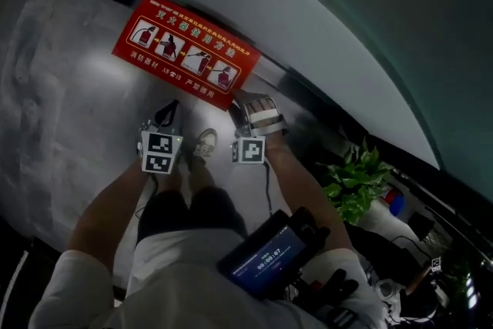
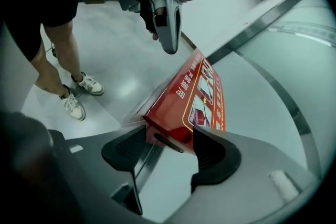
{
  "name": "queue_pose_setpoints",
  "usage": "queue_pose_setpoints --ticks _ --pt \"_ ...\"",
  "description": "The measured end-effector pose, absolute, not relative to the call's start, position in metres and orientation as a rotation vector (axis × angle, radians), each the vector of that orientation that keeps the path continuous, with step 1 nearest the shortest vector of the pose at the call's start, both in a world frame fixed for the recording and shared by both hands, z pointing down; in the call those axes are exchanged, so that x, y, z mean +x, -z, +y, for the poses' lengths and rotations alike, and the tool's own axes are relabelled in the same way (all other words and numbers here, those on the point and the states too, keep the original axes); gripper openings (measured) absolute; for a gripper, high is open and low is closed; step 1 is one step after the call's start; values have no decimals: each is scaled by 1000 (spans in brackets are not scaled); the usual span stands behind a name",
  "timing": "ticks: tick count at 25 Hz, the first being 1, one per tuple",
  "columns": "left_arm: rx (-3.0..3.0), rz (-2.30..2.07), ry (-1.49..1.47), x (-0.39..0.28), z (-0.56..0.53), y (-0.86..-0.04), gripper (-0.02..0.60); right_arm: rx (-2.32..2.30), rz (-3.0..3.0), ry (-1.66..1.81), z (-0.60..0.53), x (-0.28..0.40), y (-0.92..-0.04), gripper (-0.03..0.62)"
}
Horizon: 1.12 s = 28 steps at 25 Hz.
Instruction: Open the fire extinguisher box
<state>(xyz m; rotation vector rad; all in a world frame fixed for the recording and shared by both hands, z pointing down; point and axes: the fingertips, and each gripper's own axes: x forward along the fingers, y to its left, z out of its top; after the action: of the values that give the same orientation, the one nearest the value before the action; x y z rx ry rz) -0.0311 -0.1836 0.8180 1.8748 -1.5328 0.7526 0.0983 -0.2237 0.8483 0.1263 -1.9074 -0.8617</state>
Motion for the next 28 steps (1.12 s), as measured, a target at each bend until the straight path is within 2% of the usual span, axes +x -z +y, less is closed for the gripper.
queue_pose_setpoints --ticks 3,12,22,28 --pt "1861 -1530 -750 -29 -181 -827 3 116 -1904 940 -227 91 -853 293" --pt "1842 -1544 -741 -33 -174 -825 3 74 -1967 978 -220 87 -831 218" --pt "1876 -1597 -739 -39 -195 -778 3 118 -2070 895 -234 92 -776 149" --pt "1904 -1636 -741 -42 -211 -742 3 272 -2170 722 -271 100 -730 96"
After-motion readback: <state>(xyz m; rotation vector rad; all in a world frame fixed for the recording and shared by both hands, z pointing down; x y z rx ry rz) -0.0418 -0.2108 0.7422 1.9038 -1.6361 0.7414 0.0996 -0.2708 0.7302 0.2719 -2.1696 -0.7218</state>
